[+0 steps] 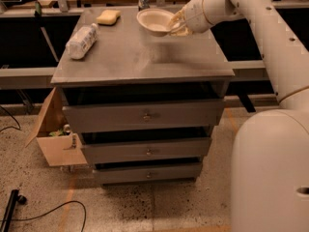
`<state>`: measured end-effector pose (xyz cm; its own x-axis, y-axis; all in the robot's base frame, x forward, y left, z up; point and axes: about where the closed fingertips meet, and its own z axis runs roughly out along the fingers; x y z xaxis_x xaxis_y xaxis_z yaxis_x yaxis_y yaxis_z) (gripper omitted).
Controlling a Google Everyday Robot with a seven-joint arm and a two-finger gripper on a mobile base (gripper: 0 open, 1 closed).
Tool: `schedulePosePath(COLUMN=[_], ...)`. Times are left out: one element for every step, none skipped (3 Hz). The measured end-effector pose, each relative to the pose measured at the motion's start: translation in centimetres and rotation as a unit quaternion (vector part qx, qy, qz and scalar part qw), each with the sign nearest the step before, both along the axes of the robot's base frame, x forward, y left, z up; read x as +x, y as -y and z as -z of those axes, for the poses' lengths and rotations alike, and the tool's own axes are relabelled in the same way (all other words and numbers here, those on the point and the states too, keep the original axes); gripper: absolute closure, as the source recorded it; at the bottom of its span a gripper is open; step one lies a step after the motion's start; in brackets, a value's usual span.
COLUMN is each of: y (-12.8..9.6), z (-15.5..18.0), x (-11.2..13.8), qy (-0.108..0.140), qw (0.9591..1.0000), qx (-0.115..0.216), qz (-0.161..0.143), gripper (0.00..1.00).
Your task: Move paper bowl near redbull can
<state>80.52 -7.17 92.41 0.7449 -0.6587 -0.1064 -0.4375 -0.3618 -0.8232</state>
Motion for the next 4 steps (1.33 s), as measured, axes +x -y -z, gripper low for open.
schedulePosePath(y=[0.2,-0.8,-2.5,-3.4], z=[-1.5,-1.4,-0.1,0.2], x=[2.4,4.9,7.7,9.1], qy=[0.012,0.009,0.009,0.016], qw=[0.9991,0.9969,0.9935,0.9922], qx=[-0.004,-0.029,-0.051,-0.049], qz=[0.04,0.073,0.101,0.113], gripper=[1.0,1.0,1.0,1.0])
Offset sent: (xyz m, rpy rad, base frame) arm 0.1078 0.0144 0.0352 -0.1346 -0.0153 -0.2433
